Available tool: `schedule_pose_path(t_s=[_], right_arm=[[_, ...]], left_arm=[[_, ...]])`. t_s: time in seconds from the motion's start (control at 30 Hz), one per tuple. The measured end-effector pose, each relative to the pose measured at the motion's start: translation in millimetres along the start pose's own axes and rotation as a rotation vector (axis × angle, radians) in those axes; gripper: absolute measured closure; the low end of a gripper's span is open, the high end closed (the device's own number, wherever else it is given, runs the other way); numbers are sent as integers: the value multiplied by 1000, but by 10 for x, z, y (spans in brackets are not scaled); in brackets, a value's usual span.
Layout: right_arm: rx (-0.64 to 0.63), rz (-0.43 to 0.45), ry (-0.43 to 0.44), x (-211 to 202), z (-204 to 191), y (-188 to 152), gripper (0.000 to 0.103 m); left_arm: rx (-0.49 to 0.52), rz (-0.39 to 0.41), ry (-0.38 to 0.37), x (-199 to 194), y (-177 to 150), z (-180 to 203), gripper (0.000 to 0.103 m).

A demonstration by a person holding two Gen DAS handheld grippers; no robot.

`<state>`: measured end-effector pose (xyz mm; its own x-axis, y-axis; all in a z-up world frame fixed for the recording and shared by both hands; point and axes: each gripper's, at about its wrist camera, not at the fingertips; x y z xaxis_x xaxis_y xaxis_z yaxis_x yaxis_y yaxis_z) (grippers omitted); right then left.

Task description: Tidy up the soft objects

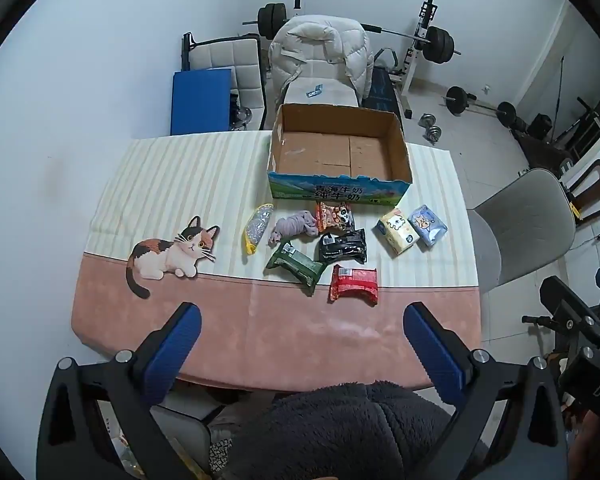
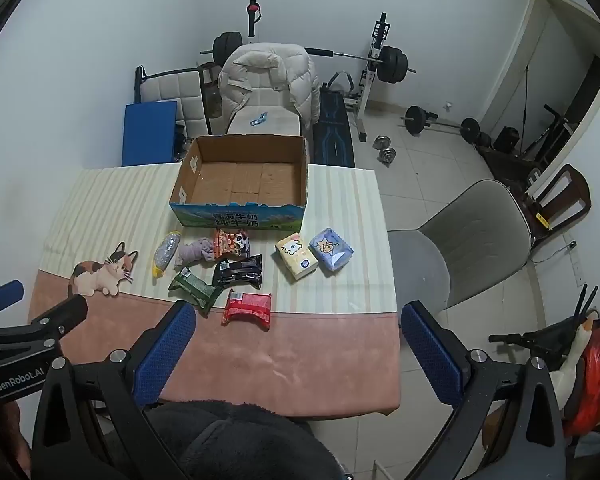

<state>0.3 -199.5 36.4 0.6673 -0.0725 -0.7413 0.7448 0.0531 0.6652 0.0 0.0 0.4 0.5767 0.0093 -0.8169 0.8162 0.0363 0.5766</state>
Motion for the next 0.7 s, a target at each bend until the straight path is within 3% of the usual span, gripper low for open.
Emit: schedule_pose_path(t_s=[0.7], right_arm=[[19,9,15,-49,32,30,0]], left_arm=[[-11,17,-4,-77,41,12,0]])
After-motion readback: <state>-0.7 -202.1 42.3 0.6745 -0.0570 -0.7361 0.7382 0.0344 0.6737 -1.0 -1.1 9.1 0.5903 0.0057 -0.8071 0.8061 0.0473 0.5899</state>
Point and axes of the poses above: each gripper's, at about its wrist camera, not at the fingertips, and x roughly the way its jaws point, z to its right, y to its top, and after that the axes turned 12 degrees about z, right-handed
